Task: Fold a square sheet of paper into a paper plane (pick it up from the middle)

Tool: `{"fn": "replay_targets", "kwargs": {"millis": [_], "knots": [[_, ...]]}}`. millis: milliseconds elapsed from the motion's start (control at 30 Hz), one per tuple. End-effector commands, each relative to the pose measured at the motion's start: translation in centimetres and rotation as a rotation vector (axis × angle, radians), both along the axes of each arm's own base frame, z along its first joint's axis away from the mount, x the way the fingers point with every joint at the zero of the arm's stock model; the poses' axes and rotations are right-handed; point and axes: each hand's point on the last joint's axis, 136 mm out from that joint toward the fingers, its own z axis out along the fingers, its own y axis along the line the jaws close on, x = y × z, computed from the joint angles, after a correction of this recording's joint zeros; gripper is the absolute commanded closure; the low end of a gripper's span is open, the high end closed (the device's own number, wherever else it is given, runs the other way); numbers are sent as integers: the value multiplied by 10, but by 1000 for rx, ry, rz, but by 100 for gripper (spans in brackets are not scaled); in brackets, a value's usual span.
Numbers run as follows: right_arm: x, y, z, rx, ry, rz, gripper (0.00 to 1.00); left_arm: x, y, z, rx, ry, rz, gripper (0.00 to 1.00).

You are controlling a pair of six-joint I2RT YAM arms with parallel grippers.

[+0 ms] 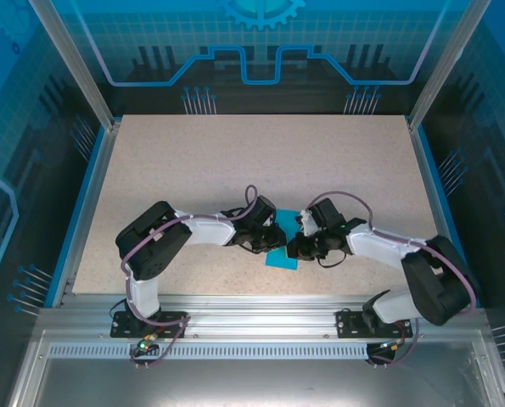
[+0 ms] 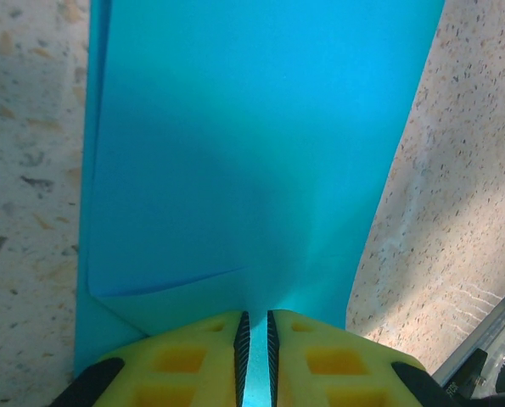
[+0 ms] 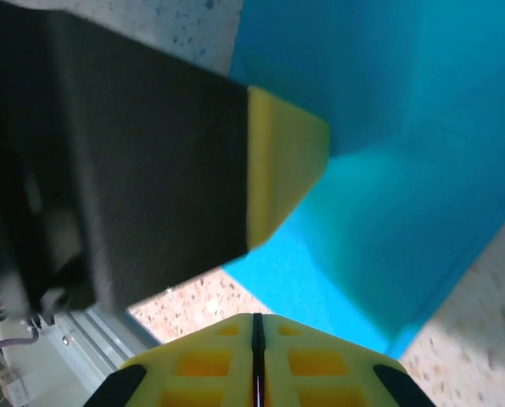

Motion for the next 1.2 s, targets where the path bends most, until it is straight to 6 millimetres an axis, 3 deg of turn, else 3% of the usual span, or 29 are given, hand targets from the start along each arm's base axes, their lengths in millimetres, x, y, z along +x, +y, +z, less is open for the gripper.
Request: {"fn": "replay_targets", "kwargs": {"millis": [0, 133, 467, 600, 833, 1167], "knots": [[9, 19, 2, 33, -11, 2, 91, 0, 14, -17, 83, 23, 20, 81], [15, 23, -7, 29, -27, -26, 93, -1, 15, -17, 82, 28, 26, 81], [23, 9, -27, -46, -52, -111, 94, 0, 13, -16, 73, 27, 24, 81], [9, -6, -45, -102, 15, -113, 94, 0, 13, -16, 73, 26, 28, 81], [-28, -18, -46, -88, 82, -49, 90, 1, 15, -17, 84, 23, 31, 81], [-49, -46, -61, -145, 141, -81, 91, 0, 17, -22, 96, 26, 34, 82]]}}
